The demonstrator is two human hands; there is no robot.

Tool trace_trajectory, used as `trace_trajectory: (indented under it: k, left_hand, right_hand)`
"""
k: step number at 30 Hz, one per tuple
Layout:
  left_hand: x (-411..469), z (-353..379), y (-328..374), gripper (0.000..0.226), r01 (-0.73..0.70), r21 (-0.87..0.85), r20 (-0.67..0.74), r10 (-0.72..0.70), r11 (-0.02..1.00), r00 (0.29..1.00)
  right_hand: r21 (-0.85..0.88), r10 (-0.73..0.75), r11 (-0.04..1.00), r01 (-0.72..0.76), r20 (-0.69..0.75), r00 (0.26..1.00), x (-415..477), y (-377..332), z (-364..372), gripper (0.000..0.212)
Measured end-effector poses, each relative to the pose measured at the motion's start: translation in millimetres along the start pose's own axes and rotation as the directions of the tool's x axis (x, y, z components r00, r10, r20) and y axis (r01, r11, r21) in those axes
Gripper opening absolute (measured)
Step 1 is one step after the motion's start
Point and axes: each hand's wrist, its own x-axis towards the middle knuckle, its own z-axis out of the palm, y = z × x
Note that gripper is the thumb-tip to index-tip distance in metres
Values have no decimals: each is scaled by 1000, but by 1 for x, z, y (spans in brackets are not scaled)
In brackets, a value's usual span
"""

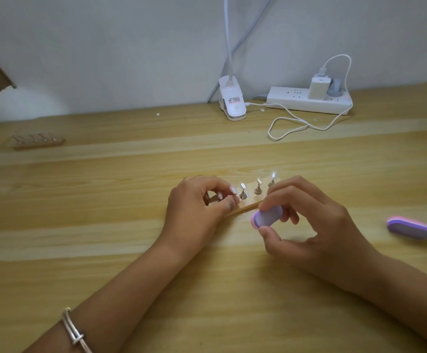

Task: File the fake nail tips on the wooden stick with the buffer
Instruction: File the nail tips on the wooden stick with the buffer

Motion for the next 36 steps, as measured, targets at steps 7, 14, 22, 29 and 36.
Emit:
trace_trajectory:
  k: [7, 14, 22, 29, 36]
  left_hand:
    - [-1, 1, 0, 39, 16, 248, 28, -24, 969, 999]
    - [0, -9, 1, 44, 20, 267, 142, -60, 964, 988]
    - [-7, -19, 6, 44, -53, 234, 299, -21, 971, 954]
    - [-11, -7, 11, 13, -140, 125, 153, 121, 982, 981]
    - [-19, -4, 19, 7, -411, 328, 66, 413, 851, 908]
  right_hand:
    - [4, 20, 1000, -20, -16, 1000, -1, 3, -1, 19]
    - [146, 191, 974, -173, -124, 974, 4, 6, -7, 15]
    - [204, 391, 910, -362, -123, 912, 4, 15, -7, 14]
    - [184, 384, 915, -360, -116, 916, 5, 15, -7, 12]
    - [160, 374, 921, -354, -116, 920, 5, 15, -7, 11]
